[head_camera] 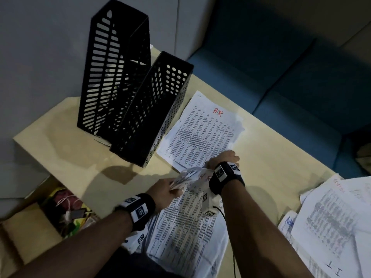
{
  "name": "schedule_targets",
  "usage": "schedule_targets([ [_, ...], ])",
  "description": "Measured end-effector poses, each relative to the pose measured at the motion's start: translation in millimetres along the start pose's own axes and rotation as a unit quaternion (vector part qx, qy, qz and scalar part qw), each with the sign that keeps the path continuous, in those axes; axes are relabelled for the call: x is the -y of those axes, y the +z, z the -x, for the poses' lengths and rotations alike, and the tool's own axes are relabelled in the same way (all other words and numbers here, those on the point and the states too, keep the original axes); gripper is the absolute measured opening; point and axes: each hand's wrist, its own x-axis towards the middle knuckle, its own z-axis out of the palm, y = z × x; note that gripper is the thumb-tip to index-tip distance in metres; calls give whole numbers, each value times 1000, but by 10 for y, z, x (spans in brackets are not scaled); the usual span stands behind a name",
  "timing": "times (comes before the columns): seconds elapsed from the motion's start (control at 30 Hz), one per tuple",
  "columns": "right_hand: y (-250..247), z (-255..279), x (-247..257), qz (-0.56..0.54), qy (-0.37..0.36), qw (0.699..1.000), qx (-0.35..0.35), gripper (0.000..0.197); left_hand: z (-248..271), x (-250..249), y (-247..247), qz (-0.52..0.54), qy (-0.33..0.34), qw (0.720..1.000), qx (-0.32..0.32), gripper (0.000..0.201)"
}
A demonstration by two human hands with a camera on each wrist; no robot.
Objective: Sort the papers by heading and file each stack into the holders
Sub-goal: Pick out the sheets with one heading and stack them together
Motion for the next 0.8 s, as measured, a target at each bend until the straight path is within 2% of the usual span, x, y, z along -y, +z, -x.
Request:
schedule_targets([
  [0.07,-24,40,32,24,6,999,-25,67,-14,12,-10,4,-9,1000,0,21],
  [0.13,-14,63,99,10,-1,999,-36,62,-21,17,-23,-2,-12,1000,-1,17],
  [0.27,36,70,151,-92,38,995,-26,74,-6,5,-19,-4,-11,1000,-1,21],
  [0.33,30,21,110,-102,9,995,6,67,7,-1,-21,-6,-8,1000,-6,19],
  [0.4,-67,-26,73,-109,-45,993,20,47,22,18,-33,-9,-6,1000,-14,17],
  [0.47,-246,-58,23,-134,-88,987,-9,35,50,2,-34,-7,-11,1000,-21,16],
  [0.57,-615,-55,-110,-227,-130,958,-117,28,43,-82,-37,29,-17,999,-21,11],
  [0.67,-957,-72,-382,-332,-163,904,-213,25,-17,-220,-64,30,-5,999,-38,14],
  [0.73,-1086,-77,-633,-385,-168,878,-229,26,-69,-293,-76,34,-4,997,-62,19],
  [0.8,-1076,-21,-937,-395,-171,880,-200,18,-81,-354,-66,38,-6,996,-75,12],
])
